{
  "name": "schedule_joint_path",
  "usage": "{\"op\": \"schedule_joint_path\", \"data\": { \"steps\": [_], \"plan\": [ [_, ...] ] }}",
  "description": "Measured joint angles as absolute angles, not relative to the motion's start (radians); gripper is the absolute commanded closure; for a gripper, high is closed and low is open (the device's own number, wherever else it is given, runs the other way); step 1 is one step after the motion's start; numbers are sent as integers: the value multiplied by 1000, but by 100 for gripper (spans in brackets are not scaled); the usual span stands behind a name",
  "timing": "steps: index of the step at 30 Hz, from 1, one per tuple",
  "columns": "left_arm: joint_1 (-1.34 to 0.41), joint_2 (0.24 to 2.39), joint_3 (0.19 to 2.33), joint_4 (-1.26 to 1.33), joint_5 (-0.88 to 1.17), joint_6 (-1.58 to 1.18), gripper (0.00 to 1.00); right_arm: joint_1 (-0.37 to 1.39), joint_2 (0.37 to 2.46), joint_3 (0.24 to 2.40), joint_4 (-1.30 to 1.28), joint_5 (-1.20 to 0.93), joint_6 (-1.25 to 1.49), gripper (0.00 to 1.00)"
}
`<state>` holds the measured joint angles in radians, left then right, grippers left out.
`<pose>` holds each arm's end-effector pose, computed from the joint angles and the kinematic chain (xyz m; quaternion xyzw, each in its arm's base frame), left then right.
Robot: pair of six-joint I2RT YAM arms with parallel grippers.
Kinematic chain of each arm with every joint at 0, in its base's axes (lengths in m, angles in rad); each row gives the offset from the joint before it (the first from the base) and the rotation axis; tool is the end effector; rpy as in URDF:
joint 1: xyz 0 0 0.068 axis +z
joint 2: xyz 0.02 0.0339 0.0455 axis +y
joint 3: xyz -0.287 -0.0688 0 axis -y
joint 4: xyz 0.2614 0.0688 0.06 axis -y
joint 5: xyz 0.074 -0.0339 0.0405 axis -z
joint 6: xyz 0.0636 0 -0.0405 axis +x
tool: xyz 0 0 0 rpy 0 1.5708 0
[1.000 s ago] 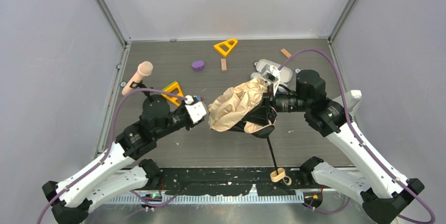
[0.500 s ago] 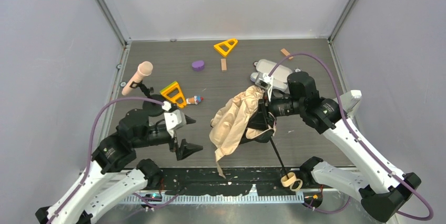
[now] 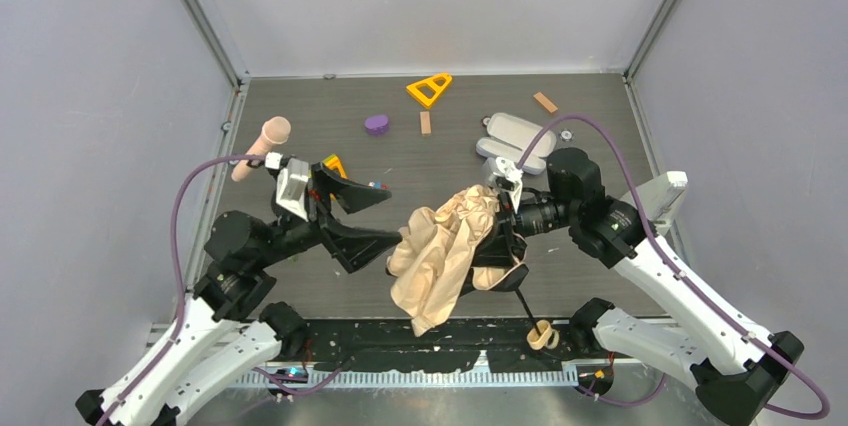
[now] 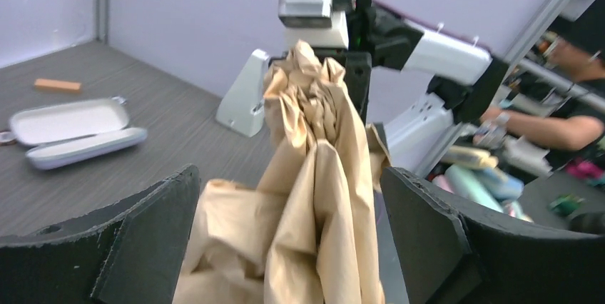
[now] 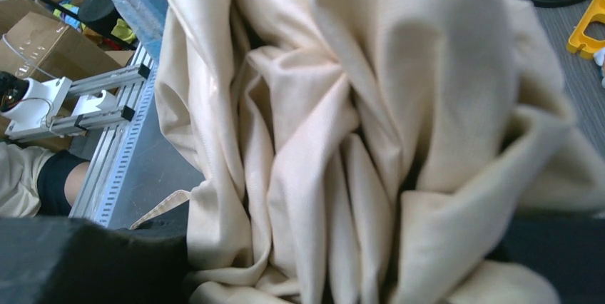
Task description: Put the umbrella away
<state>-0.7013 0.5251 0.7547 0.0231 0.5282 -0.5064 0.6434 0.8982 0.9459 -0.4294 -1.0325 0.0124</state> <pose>0.0843 -0.1131 0.4075 0.2629 0.5682 -0.5649 0.5374 0.1259 0.1627 0.3707 -0.4864 0.5991 0.5440 0.3295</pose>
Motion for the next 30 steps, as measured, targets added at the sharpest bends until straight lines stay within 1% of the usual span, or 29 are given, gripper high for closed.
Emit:
{"op": "schedule_joint_path", "data": {
  "steps": [3, 10, 17, 30],
  "plan": [
    [-700, 581, 730, 170, 525, -623, 0, 652, 899, 946, -418, -1054, -3, 94],
    [-723, 662, 719, 335, 523, -730, 0, 663, 965, 1000, -419, -1061, -22, 94],
    [-831, 744, 706, 420, 462, -722, 0, 681, 1001, 1048, -416, -1060, -20, 94],
    [-952, 897, 691, 575, 297, -700, 1, 711, 1015, 1074, -444, -1037, -29, 94]
  ]
}}
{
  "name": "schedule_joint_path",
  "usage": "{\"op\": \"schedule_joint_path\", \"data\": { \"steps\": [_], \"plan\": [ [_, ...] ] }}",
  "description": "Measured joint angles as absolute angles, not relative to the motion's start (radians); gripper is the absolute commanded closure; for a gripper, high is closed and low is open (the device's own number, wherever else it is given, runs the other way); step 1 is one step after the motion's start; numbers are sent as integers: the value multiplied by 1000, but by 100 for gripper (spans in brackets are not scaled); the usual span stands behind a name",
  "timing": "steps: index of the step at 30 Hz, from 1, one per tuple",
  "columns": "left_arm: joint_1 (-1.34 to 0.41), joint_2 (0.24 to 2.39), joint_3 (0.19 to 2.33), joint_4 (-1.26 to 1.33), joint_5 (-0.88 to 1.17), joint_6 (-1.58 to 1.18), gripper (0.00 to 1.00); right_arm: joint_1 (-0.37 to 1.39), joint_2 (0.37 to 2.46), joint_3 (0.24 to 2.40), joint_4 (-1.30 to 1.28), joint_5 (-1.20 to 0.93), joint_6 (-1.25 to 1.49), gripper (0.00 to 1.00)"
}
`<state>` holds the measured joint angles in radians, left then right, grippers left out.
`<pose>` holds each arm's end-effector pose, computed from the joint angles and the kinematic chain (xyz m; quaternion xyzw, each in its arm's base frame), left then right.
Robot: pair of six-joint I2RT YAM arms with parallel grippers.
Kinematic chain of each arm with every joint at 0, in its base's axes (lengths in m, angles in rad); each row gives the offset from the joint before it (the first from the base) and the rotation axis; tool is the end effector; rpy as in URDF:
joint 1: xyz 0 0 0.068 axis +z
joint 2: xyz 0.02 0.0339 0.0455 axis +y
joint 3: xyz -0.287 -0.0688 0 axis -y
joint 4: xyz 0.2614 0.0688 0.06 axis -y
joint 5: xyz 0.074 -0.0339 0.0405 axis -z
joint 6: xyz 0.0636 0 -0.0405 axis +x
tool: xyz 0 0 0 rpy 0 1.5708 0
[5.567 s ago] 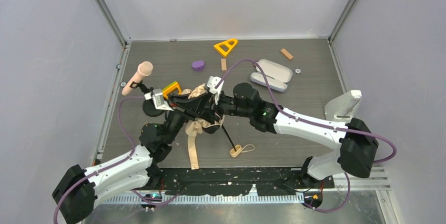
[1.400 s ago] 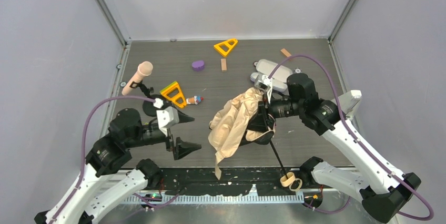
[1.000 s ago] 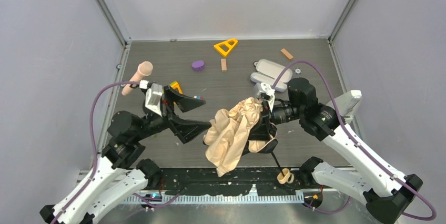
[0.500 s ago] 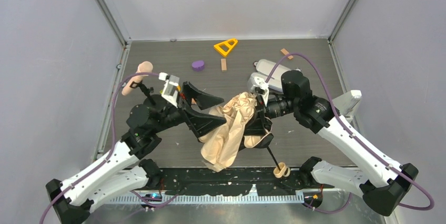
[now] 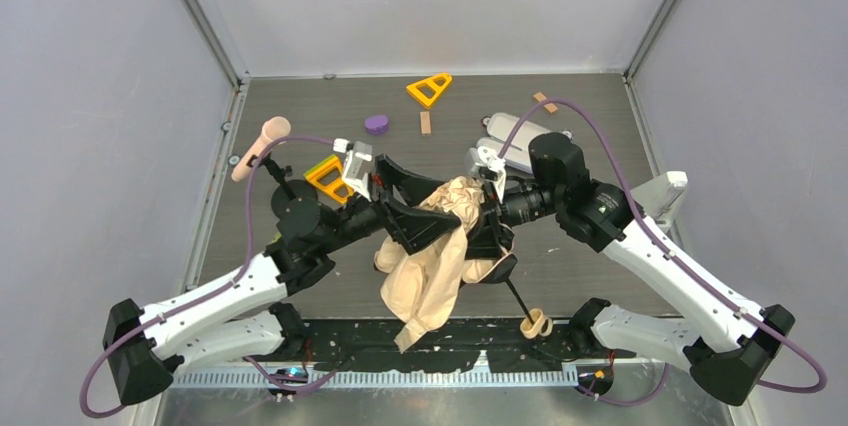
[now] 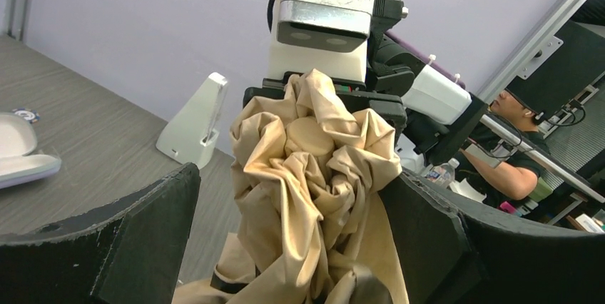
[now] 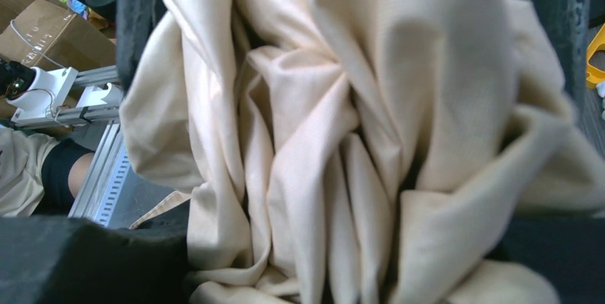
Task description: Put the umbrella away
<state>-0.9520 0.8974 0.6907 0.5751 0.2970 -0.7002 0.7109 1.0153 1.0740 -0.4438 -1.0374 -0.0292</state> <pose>0.1211 -0.2022 0.3915 0.1913 0.5397 -0.6564 0.4912 0.1345 0.1881 0.3926 -0.5187 0.5713 0.5497 0.3199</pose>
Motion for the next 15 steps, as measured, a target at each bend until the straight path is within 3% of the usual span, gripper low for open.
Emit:
{"op": "schedule_joint_path", "data": {
  "steps": [12, 13, 15],
  "plan": [
    [-1018, 1010, 683, 757, 261, -730, 0, 734, 1074, 1154, -591, -966, -117, 94],
    [-1019, 1011, 678, 772, 262, -730, 2, 734, 1074, 1158, -598, -965, -122, 94],
    [-1021, 1011, 670, 791, 268, -730, 13, 734, 1074, 1163, -611, -963, -130, 94]
  ]
}}
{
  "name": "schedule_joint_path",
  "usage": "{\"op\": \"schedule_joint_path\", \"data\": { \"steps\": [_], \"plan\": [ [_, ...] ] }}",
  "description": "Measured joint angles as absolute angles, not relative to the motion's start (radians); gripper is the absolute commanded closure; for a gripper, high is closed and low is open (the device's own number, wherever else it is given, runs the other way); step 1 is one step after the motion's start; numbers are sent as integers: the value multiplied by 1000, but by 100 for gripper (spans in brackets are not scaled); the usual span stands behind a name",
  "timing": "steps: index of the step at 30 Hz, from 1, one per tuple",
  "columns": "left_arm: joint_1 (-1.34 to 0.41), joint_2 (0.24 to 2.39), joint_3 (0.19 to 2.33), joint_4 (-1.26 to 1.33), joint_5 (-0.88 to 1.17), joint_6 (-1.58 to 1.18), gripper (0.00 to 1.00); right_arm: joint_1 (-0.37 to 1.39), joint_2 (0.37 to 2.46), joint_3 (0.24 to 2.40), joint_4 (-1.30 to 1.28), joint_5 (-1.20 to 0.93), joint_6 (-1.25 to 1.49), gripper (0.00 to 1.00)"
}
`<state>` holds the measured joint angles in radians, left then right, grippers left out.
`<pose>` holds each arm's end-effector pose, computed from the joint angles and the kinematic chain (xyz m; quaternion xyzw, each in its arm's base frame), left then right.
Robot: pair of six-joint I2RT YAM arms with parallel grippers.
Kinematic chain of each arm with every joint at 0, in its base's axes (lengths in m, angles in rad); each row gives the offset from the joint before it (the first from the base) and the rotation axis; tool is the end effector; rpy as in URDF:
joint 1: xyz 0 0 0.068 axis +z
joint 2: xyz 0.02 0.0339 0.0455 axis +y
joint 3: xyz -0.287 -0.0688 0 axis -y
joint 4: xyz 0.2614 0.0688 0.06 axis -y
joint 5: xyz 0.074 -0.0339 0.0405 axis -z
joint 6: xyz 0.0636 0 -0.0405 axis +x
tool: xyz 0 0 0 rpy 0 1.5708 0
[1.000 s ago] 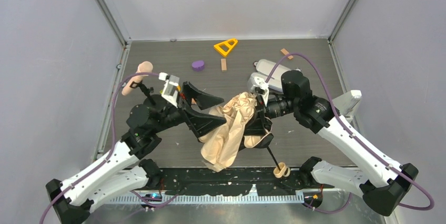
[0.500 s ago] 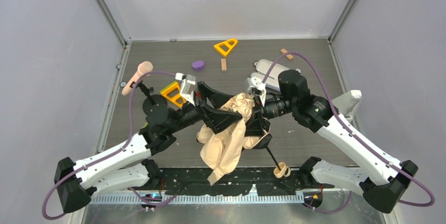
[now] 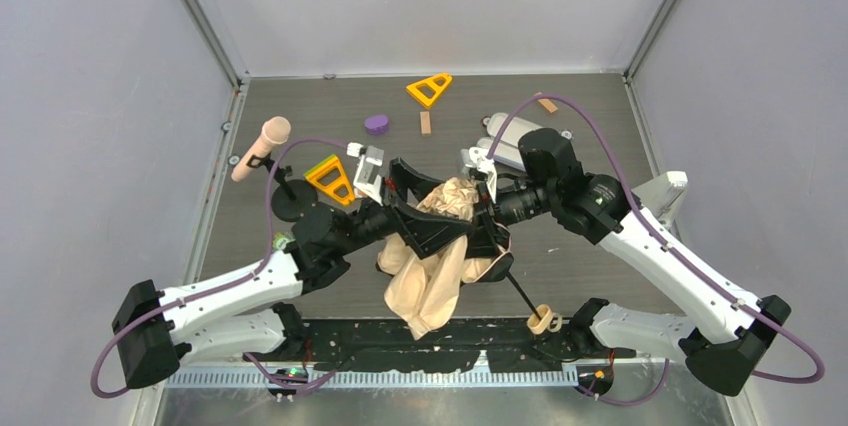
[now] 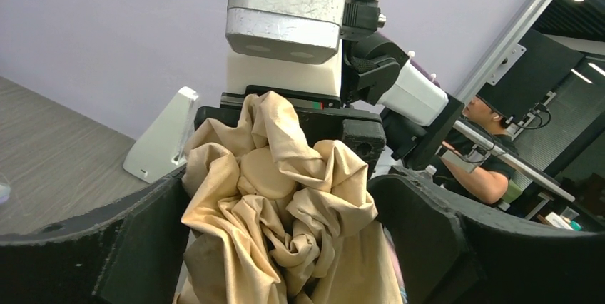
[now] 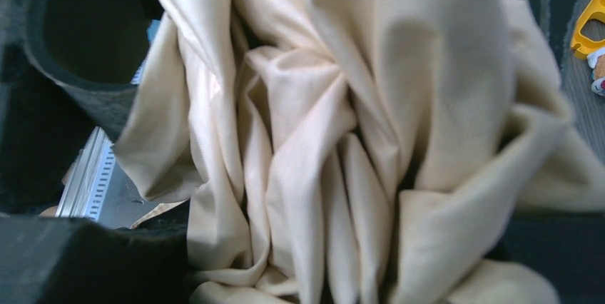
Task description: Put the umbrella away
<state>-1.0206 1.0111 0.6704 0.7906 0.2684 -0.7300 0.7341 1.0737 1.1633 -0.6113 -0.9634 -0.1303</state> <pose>0.1194 -0.2270 0.3848 0.1884 0.5048 -0.6900 0.4833 0.1386 0.1954 0.3939 -0.5320 0.5993 0.5148 0.3045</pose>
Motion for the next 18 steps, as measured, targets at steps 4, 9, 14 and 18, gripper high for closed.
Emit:
{"op": "schedule_joint_path", "data": {
  "steps": [4, 9, 14, 18],
  "plan": [
    [-1018, 1013, 662, 813, 272, -729, 52, 738, 1072, 1171, -623, -965, -137, 94],
    [-1012, 1025, 657, 852, 281, -730, 90, 736, 1057, 1175, -636, -970, -134, 94],
    [-1012, 1040, 648, 898, 305, -731, 100, 736, 1047, 1175, -641, -963, -132, 73],
    [-1013, 1042, 626, 944, 310, -714, 100, 738, 1038, 1175, -645, -941, -108, 30]
  ]
}}
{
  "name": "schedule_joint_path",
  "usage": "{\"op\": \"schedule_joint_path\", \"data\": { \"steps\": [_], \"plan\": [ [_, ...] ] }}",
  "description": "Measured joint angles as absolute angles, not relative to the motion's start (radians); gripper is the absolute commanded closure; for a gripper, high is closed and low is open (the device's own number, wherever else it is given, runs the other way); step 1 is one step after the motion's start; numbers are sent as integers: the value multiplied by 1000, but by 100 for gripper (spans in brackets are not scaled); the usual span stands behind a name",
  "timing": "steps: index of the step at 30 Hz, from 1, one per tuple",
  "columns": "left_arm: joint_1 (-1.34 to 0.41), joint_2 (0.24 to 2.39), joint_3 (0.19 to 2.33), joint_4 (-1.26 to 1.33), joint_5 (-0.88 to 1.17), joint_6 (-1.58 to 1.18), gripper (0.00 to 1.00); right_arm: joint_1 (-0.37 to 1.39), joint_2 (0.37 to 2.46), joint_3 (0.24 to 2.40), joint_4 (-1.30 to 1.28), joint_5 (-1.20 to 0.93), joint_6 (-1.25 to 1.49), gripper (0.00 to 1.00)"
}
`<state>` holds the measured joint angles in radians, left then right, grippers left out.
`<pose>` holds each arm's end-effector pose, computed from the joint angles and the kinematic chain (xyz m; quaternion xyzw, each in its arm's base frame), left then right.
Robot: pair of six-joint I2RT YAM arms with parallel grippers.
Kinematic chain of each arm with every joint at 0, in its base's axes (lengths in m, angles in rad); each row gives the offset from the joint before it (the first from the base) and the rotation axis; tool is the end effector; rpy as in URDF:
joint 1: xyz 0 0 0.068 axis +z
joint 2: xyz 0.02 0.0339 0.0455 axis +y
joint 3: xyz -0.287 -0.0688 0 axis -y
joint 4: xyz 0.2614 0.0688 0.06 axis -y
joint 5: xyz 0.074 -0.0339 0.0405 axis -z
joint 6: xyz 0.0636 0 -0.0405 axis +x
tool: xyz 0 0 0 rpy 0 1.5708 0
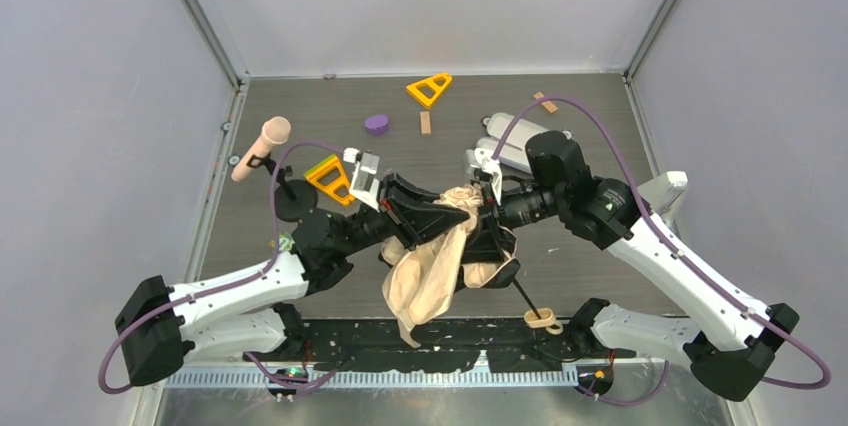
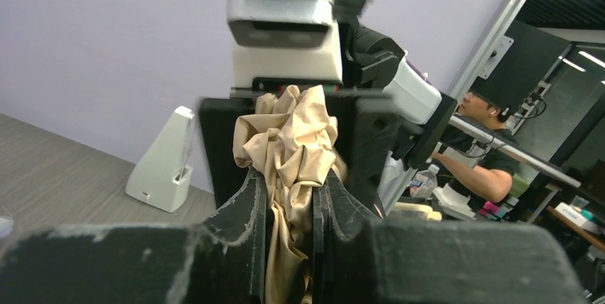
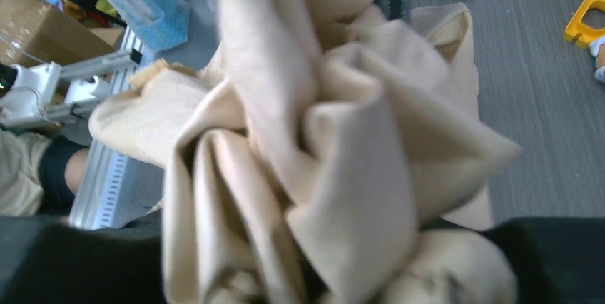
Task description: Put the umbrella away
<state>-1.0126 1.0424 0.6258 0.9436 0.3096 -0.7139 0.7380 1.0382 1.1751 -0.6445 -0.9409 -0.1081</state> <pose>0.1186 -0.2265 0.3781 0.2055 0.4672 -0.7009 0.4983 0.1300 0.1877 0.4017 -0.5250 0.6063 0.5115 0.3086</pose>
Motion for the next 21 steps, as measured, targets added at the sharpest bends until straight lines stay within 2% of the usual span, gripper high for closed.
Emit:
{"op": "schedule_joint_path", "data": {
  "steps": [1, 2, 4, 12, 21],
  "plan": [
    [-1013, 1041, 615, 960, 309, -702, 100, 740, 1035, 1174, -641, -932, -84, 23],
    [-1014, 1037, 603, 968, 308, -690, 100, 741, 1029, 1169, -626, -924, -54, 13],
    [-1019, 1027, 573, 977, 307, -657, 100, 741, 1005, 1147, -569, -913, 17, 3],
    [-1048, 1015, 522, 968, 260, -536, 100, 805, 917, 1019, -336, -813, 248, 5],
    [-1054, 957, 507, 912, 142, -529, 100, 862, 959, 1024, -323, -636, 181, 3]
  ]
}}
